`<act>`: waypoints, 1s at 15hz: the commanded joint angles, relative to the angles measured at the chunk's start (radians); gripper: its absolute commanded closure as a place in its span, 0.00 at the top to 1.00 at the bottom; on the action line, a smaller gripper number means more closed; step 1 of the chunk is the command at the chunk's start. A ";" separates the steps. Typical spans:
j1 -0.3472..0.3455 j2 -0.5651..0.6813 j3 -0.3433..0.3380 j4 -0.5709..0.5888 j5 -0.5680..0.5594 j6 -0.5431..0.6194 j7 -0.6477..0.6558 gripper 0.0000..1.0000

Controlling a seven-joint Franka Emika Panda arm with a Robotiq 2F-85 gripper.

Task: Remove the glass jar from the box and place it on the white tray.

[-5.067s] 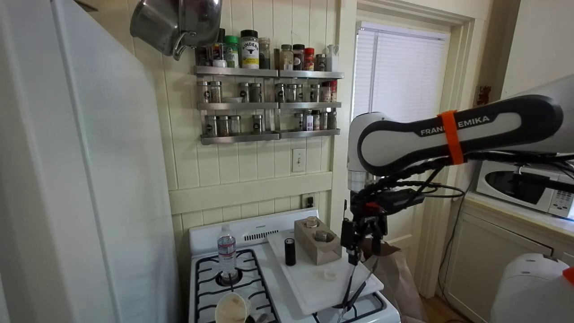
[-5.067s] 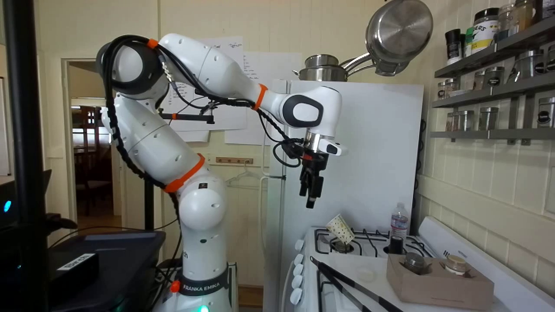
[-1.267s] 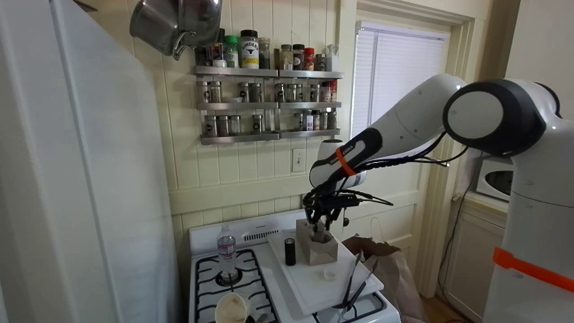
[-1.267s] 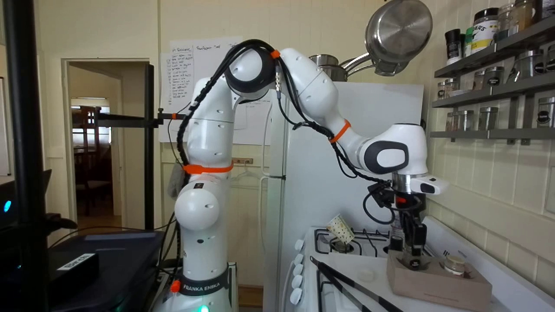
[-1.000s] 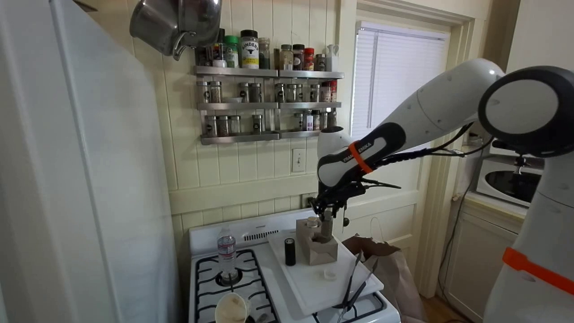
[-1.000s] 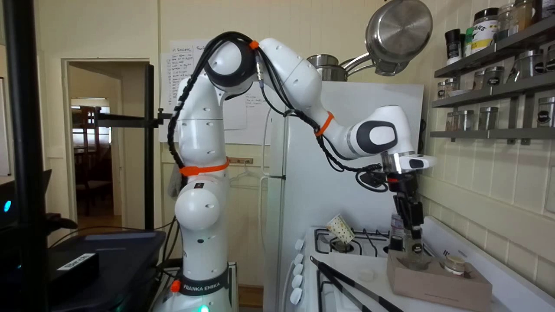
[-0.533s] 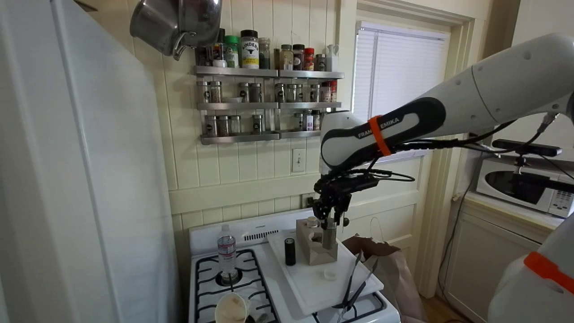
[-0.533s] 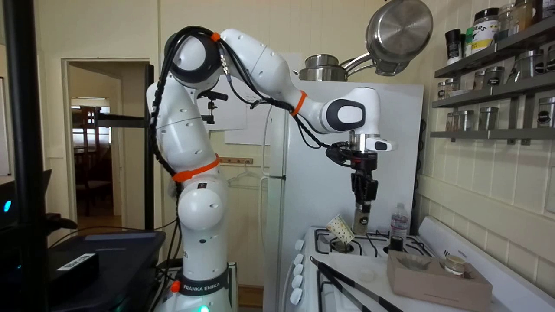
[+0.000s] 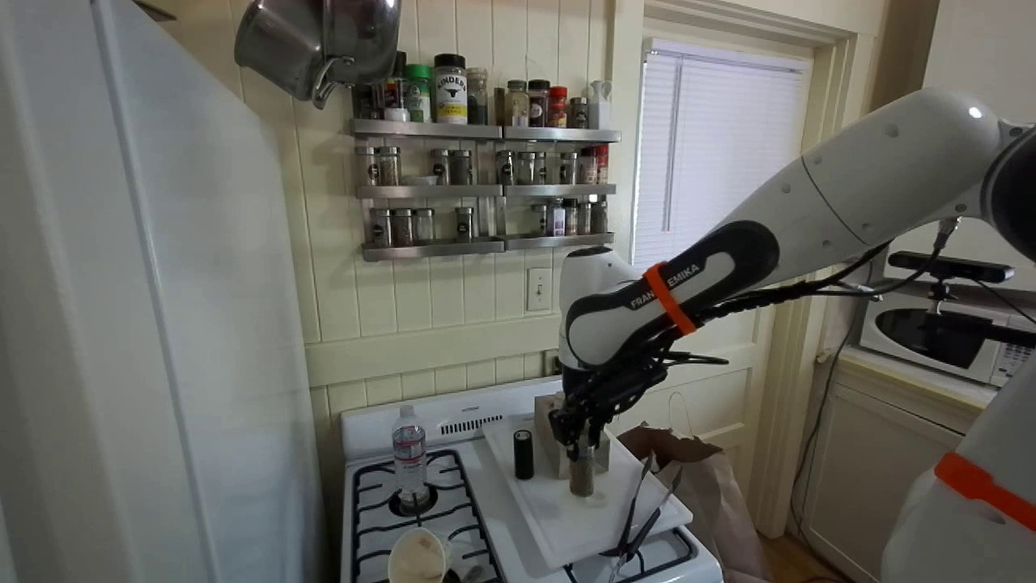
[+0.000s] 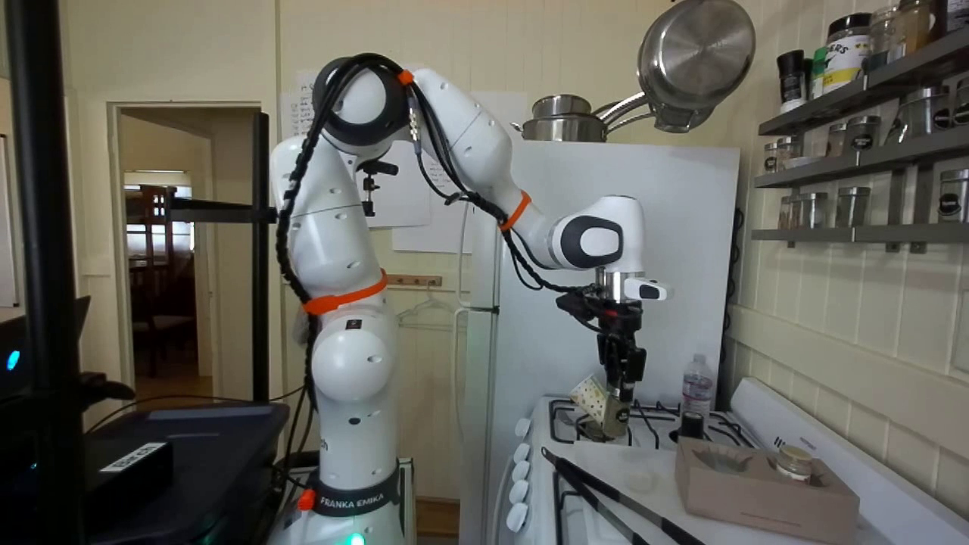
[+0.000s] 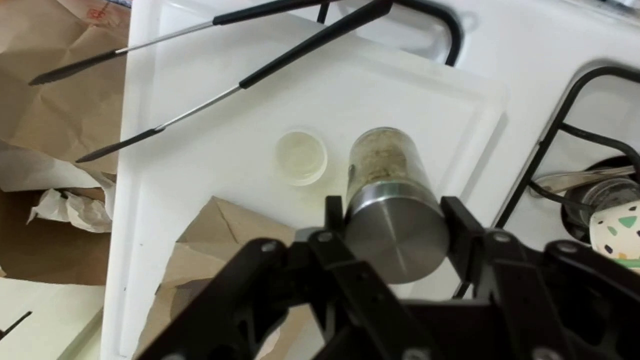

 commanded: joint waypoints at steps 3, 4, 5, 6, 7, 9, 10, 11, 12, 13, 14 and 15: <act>-0.006 0.078 0.019 -0.051 -0.061 0.209 0.038 0.25; -0.005 0.090 0.017 -0.058 -0.062 0.251 0.040 0.25; -0.008 0.103 0.017 -0.063 -0.067 0.285 0.046 0.25; -0.010 0.117 0.017 -0.064 -0.070 0.303 0.049 0.25; -0.010 0.128 0.016 -0.065 -0.071 0.312 0.050 0.25; -0.011 0.145 0.016 -0.064 -0.080 0.320 0.060 0.25; -0.011 0.151 0.016 -0.063 -0.085 0.315 0.066 0.71; -0.011 0.156 0.016 -0.063 -0.093 0.313 0.075 0.77; -0.011 0.158 0.015 -0.061 -0.097 0.304 0.081 0.83; -0.009 0.158 0.015 -0.057 -0.098 0.291 0.087 0.90; -0.007 0.142 0.015 -0.056 -0.093 0.268 0.091 0.98; -0.005 0.130 0.014 -0.057 -0.083 0.259 0.088 1.00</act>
